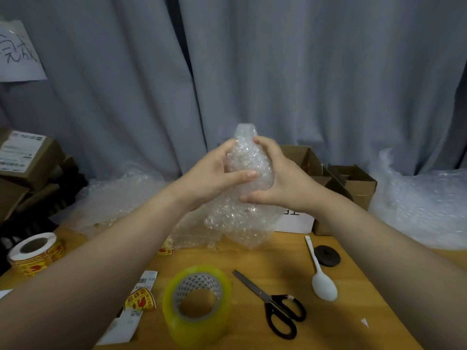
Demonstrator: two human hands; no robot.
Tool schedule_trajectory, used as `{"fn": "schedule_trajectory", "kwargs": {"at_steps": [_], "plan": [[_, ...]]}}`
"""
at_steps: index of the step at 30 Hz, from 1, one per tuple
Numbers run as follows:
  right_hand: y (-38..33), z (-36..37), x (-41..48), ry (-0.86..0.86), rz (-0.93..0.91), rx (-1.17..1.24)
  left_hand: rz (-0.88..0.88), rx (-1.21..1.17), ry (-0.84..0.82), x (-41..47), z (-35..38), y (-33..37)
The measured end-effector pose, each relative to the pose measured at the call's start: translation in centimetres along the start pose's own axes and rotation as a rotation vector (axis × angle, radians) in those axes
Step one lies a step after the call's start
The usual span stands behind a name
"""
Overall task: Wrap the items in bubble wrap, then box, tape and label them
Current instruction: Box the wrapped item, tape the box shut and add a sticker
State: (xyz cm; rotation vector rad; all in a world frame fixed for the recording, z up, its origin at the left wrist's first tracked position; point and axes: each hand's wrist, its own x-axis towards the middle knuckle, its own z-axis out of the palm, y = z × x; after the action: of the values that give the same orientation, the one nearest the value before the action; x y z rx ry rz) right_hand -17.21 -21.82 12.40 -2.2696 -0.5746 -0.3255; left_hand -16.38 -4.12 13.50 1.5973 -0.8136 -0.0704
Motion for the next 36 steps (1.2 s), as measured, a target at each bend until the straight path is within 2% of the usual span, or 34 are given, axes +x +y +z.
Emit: {"fn": "schedule_trajectory", "kwargs": {"at_steps": [2, 5, 6, 8, 10, 11, 14, 17, 20, 22, 24, 27, 29, 30, 32, 34, 36], "plan": [[0.3, -0.2, 0.0, 0.053, -0.008, 0.035, 0.038, 0.150, -0.005, 0.5, -0.3, 0.1], [0.9, -0.8, 0.6, 0.175, 0.015, 0.074, 0.154, 0.565, 0.120, 2.5, -0.8, 0.2], [1.3, -1.1, 0.9, 0.207, 0.037, 0.097, 0.184, 0.629, 0.187, 3.3, -1.0, 0.1], [2.0, -2.0, 1.4, 0.320, 0.064, 0.162, 0.203, 0.586, 0.347, 4.9, -1.6, 0.0], [2.5, -3.2, 2.2, 0.515, 0.065, 0.233, 0.168, 0.558, 0.452, 6.7, -2.4, -0.7], [2.9, -3.8, 2.7, 0.617, 0.065, 0.276, 0.125, 0.614, 0.438, 7.6, -2.7, -1.4], [3.5, -5.0, 4.6, 0.830, 0.027, 0.380, 0.023, 0.799, 0.228, 10.3, -2.8, -4.0], [3.8, -4.8, 6.4, 0.926, -0.028, 0.264, -0.060, 0.867, 0.062, 12.3, -2.1, -6.0], [4.4, -4.1, 7.3, 0.915, -0.071, 0.028, -0.207, 0.939, -0.156, 12.8, -1.7, -6.5], [5.1, -3.5, 7.4, 0.872, -0.063, -0.077, -0.252, 0.887, -0.322, 12.6, -1.8, -6.5], [6.1, -2.7, 7.2, 0.821, -0.002, -0.102, -0.275, 0.903, -0.435, 12.2, -2.1, -6.4], [7.5, -1.3, 6.5, 0.726, 0.127, -0.129, -0.374, 1.114, -0.574, 11.7, -1.6, -6.5], [8.3, -0.4, 5.9, 0.699, 0.154, -0.120, -0.428, 1.210, -0.593, 11.4, -0.7, -6.6], [8.6, 0.0, 5.6, 0.692, 0.163, -0.117, -0.398, 1.268, -0.596, 11.3, -0.4, -6.9], [9.2, 0.4, 4.9, 0.667, 0.186, -0.142, -0.211, 1.459, -0.577, 11.2, -0.3, -7.4], [9.9, 0.7, 4.2, 0.604, 0.195, -0.207, -0.061, 1.634, -0.481, 11.0, -0.8, -7.4], [10.6, 0.8, 3.6, 0.510, 0.221, -0.244, -0.121, 1.738, -0.417, 10.6, -1.9, -7.4]]}}
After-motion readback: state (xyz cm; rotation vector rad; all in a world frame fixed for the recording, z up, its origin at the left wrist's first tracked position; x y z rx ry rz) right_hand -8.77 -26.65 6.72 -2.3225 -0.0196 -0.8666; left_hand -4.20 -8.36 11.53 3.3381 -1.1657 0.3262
